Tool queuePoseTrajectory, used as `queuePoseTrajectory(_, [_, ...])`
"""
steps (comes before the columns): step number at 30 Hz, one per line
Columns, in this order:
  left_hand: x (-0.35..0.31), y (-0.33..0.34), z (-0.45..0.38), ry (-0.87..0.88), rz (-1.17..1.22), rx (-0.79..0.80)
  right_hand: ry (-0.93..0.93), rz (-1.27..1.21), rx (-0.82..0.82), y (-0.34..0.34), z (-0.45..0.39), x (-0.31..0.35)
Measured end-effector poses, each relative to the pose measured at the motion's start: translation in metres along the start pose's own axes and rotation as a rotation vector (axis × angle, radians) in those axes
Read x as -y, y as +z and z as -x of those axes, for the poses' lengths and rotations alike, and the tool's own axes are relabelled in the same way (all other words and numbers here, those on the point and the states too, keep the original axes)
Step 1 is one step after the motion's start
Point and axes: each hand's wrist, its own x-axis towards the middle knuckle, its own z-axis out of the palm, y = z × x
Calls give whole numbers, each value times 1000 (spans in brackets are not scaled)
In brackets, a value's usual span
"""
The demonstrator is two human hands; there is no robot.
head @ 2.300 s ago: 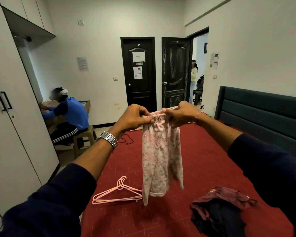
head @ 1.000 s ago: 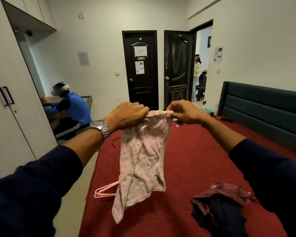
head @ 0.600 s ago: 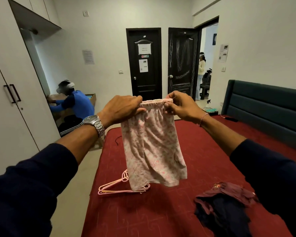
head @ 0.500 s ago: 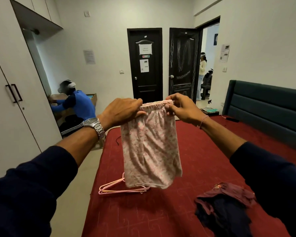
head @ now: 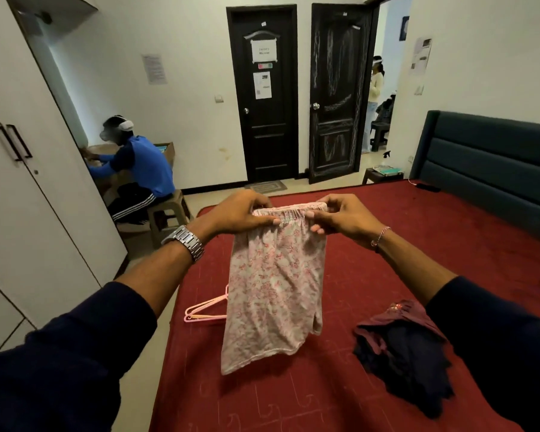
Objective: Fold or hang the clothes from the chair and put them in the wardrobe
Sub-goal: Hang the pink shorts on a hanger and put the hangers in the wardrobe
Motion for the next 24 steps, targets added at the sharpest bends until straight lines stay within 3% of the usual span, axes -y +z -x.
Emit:
queuePoseTrajectory(7, [-51,98,-23,-45,284,272,185,94,21,-78,42,-52])
queuePoseTrajectory(14, [-109,224,-34,-137,655,304,378,411,164,-149,47,-79])
queuePoseTrajectory(19, [-70,281,18,-397,862,246,372,616,435,-81,4,-127])
queuePoseTrajectory(24, [28,351,142,-697,987,211,350,710,717,66,-31,-248])
